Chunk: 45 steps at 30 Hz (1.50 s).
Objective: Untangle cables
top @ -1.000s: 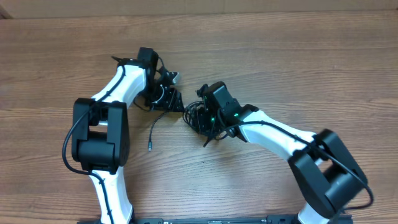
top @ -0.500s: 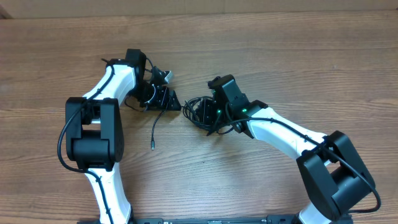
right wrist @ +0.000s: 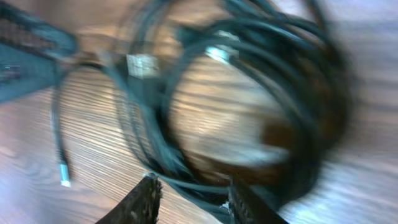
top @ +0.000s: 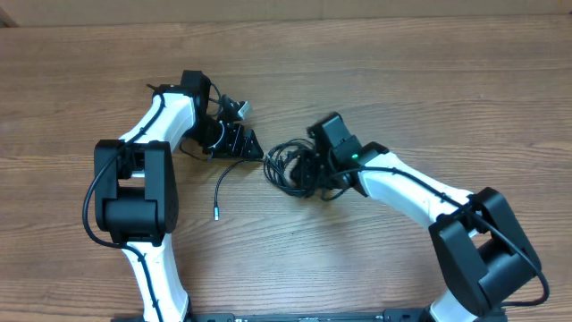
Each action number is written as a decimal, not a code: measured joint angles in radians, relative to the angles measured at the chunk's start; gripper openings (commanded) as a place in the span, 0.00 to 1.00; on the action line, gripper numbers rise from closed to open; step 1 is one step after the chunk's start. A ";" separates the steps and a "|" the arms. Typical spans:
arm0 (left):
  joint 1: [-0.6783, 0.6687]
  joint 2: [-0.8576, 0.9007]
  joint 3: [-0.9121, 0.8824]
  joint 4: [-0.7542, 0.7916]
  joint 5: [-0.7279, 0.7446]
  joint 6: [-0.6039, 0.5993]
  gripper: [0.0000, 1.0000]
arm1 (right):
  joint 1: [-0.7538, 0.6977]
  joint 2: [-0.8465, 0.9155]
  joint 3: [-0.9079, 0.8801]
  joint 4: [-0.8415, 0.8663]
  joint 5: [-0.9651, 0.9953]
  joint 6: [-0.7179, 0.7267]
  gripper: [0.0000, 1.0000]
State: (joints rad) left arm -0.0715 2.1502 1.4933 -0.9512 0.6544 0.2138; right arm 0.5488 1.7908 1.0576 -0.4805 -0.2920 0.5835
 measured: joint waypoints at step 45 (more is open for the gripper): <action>-0.454 -0.029 0.000 0.114 -0.357 -0.121 0.15 | -0.199 -0.077 -0.162 -0.089 -0.014 0.117 0.32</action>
State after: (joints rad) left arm -0.5259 2.1208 1.4933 -0.8371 0.2977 0.0925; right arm 0.3496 1.7138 0.8955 -0.5694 -0.3061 0.7010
